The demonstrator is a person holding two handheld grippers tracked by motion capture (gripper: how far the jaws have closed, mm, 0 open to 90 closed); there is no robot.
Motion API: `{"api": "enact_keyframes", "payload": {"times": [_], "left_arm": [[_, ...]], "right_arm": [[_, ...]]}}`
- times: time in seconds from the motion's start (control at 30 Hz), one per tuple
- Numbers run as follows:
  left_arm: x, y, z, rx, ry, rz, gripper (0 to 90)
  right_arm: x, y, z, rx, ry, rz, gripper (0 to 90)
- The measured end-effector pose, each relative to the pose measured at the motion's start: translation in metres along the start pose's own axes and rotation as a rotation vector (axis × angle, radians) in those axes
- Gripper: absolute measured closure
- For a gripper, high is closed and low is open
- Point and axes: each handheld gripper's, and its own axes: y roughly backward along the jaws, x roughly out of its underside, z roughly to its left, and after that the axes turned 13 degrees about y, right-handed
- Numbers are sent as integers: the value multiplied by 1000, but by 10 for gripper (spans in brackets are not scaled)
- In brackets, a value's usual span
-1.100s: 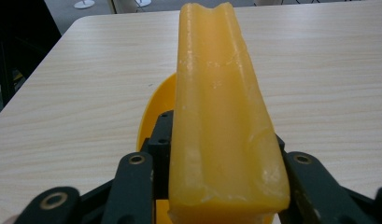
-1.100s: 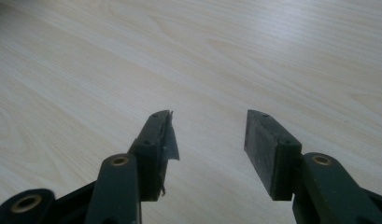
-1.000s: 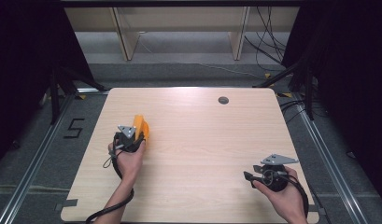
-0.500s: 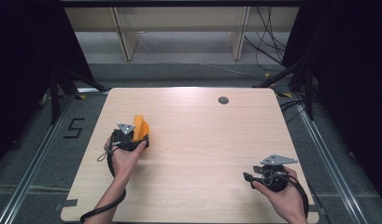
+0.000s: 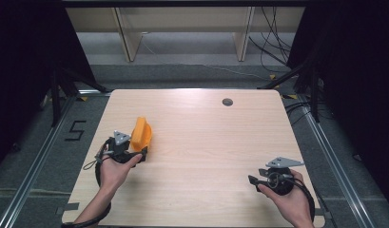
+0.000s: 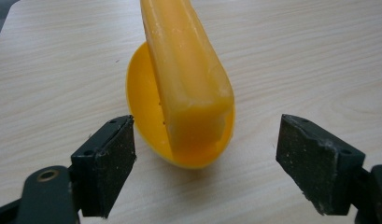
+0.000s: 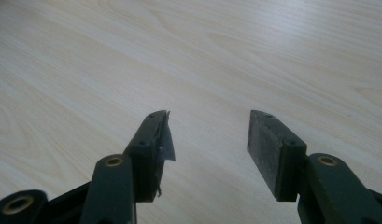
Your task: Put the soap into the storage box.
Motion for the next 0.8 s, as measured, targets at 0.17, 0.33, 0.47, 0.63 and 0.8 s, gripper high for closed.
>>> {"api": "enact_keyframes", "payload": {"times": [0.17,0.33,0.47,0.63,0.8], "left_arm": [[9,13,7,41,-26,10,191],[16,17,16,54,-72,-14,195],[30,24,33,71,-82,-32,200],[51,34,45,127,-52,-80,206],[69,39,50,157,-21,-97,221]], "right_arm": [[0,1,0,3,-15,-2,478],[2,0,-2,16,0,2,474],[2,0,-3,15,-2,-6,472],[2,0,-2,25,-21,-4,465],[3,-1,-4,24,4,-36,458]]}}
